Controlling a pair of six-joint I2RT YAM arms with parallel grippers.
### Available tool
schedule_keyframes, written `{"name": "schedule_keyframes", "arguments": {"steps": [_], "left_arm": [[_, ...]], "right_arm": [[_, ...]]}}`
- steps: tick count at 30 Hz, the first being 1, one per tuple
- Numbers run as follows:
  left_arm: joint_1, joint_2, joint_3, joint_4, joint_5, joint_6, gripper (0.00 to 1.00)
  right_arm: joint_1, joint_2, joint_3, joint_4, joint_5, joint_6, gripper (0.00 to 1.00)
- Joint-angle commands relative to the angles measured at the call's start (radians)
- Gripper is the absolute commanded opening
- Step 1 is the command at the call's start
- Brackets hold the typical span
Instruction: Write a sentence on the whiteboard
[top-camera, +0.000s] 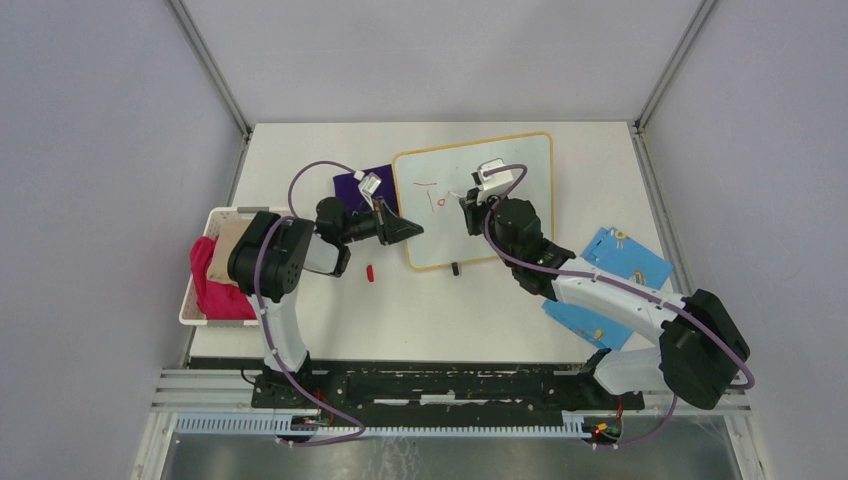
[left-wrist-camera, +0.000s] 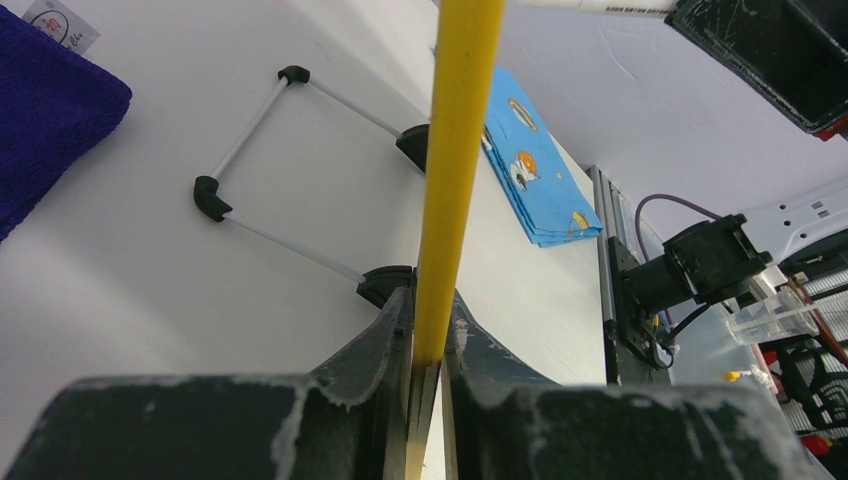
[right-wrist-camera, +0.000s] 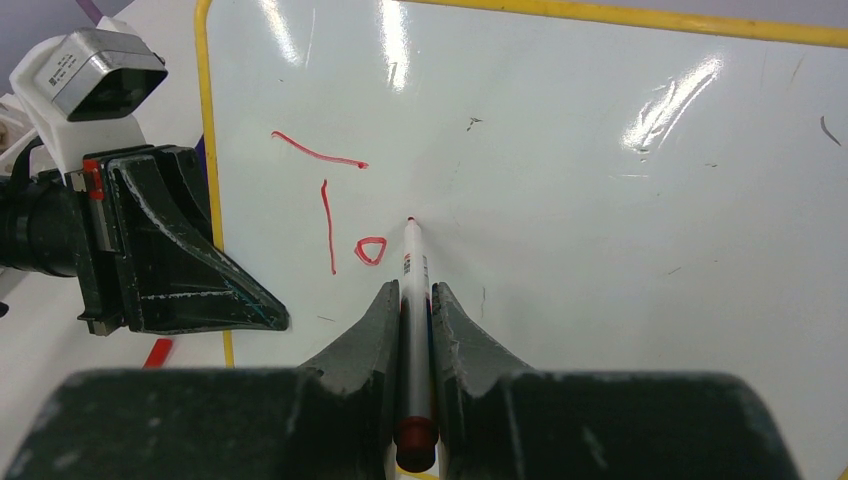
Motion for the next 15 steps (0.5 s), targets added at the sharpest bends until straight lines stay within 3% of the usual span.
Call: {"name": "schedule_keyframes", "arguments": {"steps": [1, 15], "left_arm": [[-0.004, -0.011, 0.010, -0.061, -0.012, 0.071, 0.02], [-0.004, -0.018, 0.009, -0.080, -0.014, 0.084, 0.02]], "right_arm": [[-0.010, -0.019, -0.037, 0.046, 0.010, 0.016, 0.00], [-0.012, -0.062, -0.112, 0.042, 0.023, 0.028, 0.00]]}}
